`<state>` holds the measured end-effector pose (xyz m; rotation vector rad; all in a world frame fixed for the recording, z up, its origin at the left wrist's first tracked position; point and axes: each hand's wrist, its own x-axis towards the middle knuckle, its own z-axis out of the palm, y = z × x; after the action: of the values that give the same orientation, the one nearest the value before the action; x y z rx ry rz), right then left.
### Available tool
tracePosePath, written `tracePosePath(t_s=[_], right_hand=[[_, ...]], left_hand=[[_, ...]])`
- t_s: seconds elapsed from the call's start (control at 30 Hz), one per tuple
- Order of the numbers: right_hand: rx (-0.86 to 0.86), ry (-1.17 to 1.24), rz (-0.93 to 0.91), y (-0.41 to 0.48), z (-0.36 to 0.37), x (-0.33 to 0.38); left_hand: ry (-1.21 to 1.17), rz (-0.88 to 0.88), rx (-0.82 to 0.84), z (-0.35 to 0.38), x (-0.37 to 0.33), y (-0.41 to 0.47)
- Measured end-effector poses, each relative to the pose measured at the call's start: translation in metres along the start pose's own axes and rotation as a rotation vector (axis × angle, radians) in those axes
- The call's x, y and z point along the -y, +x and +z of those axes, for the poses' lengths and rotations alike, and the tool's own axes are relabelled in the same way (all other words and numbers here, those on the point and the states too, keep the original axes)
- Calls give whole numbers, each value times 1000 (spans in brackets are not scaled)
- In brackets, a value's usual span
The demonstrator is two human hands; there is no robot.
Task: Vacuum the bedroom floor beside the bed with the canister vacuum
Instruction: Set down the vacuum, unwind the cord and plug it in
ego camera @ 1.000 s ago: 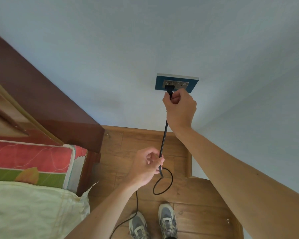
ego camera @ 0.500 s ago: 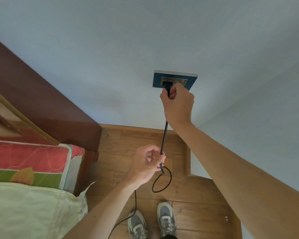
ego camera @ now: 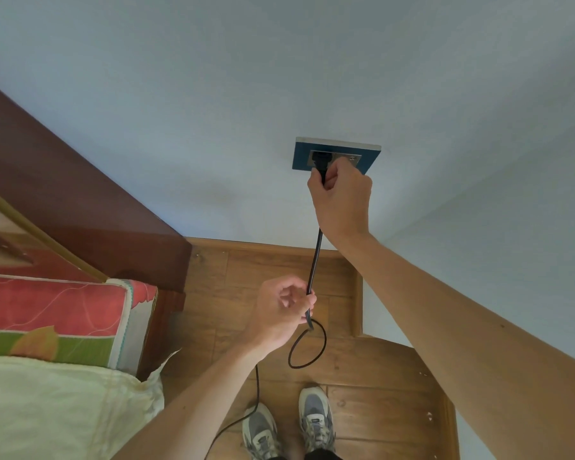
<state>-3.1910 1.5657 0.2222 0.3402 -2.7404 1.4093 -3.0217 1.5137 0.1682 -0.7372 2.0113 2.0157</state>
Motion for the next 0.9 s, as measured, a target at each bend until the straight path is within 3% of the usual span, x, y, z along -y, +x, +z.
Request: tracePosePath(t_s=[0.2,0.33,0.5,0.63,0.7,0.9], right_hand=[[-3,-85,13,-1,-3,2],[82,-209,69,4,-13,11],[432,-574,93,29,-46,50],[891,-797,65,52,-92,119],[1043,-868,41,61,-115,158],[1032,-894,-194,81,-167,277]], left_hand=[[122,31,-25,-7,3,2],[243,45,-37,-17,-9,1],[357,14,-98,-47,-68,2],[530,-65,-118,-85,-131,-9],[607,-114,-138,-108,-165,-23],[763,-149,-235,-173,-277,-83]])
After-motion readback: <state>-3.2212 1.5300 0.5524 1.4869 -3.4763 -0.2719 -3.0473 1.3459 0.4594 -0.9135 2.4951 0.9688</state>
